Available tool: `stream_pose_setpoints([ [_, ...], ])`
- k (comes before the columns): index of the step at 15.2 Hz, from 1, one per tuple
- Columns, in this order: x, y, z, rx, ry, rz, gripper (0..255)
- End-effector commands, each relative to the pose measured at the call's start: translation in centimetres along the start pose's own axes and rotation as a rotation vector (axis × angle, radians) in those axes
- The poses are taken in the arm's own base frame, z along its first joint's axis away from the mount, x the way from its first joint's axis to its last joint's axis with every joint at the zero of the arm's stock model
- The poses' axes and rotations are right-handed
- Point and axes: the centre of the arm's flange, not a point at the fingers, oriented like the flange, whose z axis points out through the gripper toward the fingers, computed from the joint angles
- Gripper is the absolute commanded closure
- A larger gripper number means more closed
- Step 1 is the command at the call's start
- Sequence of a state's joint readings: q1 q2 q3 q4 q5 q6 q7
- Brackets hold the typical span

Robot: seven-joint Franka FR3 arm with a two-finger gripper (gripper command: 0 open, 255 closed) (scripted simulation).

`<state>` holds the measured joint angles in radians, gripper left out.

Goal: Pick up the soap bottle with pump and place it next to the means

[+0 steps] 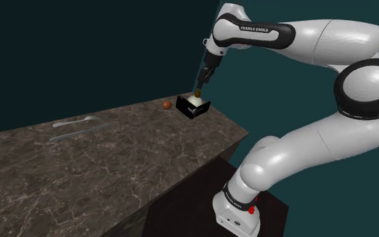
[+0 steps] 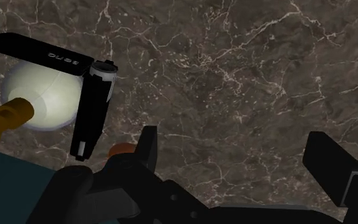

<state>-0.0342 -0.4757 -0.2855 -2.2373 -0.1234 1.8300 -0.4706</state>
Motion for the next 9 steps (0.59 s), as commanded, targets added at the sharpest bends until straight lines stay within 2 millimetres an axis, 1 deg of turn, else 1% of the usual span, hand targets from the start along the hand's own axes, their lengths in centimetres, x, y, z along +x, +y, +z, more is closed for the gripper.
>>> stream_pose_setpoints([
  [1,0.5,2.5,1.1,0.004,-0.005,-0.004,0],
  [9,3.2,11.9,6.0,0.027,-0.025,-0.016,0],
])
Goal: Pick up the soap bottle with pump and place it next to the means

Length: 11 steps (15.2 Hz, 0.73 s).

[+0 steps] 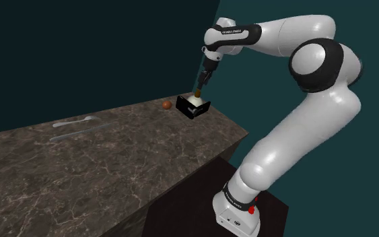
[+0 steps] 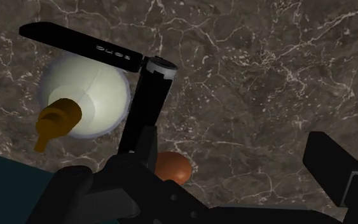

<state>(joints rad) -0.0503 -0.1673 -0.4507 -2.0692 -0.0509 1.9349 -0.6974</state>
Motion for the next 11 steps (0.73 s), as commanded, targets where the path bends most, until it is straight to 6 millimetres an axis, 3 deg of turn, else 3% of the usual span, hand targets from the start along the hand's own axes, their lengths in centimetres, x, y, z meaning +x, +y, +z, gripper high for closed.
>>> stream_pose_setpoints([
  [1,0.8,2.2,1.1,0.005,-0.005,-0.005,0],
  [11,4.2,13.9,7.4,0.032,-0.031,-0.021,0],
])
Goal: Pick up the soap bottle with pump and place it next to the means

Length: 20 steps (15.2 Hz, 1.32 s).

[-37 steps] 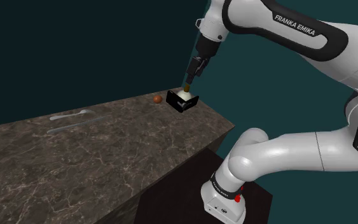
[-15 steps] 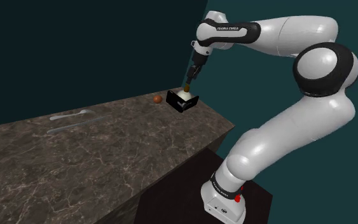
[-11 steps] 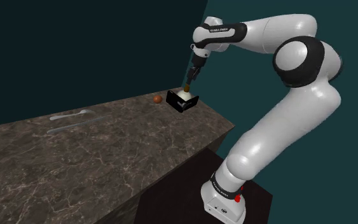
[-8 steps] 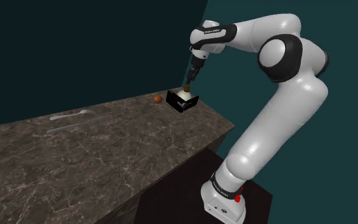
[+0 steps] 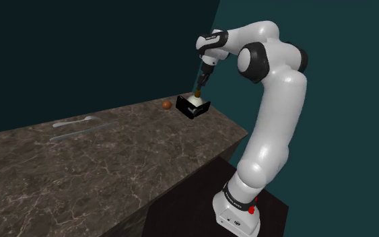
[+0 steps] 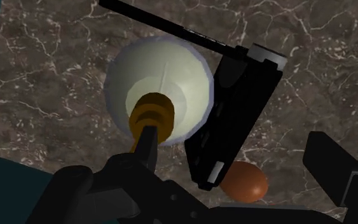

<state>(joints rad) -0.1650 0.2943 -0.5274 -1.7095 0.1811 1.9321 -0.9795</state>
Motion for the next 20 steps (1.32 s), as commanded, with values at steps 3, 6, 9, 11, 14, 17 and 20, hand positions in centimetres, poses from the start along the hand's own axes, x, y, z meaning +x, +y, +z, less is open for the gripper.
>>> stream_pose_setpoints([
  [3,1.4,4.8,2.7,0.012,-0.010,-0.008,0],
  [6,1.7,5.7,4.3,0.015,-0.012,-0.009,0],
  [9,1.7,5.7,5.9,0.015,-0.012,-0.009,0],
  [11,1.6,5.7,6.9,0.015,-0.012,-0.009,0],
  [14,1.6,5.7,7.3,0.015,-0.012,-0.009,0],
  [17,1.6,5.7,7.2,0.015,-0.012,-0.009,0],
  [20,1.6,5.7,7.2,0.015,-0.012,-0.009,255],
])
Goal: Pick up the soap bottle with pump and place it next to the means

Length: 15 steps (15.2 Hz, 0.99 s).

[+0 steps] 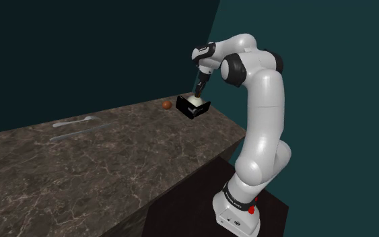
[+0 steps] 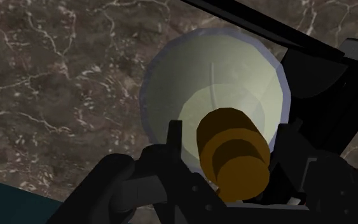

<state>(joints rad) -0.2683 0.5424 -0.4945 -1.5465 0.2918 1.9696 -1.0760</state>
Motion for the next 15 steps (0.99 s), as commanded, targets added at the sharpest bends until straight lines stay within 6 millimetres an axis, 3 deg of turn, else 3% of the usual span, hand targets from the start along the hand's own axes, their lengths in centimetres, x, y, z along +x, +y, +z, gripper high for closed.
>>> stream_pose_setpoints([
  [1,0.0,0.0,0.0,0.000,0.000,0.000,255],
  [9,0.0,0.0,0.0,0.000,0.000,0.000,255],
  [15,0.0,-0.2,-3.2,0.000,0.000,0.000,255],
])
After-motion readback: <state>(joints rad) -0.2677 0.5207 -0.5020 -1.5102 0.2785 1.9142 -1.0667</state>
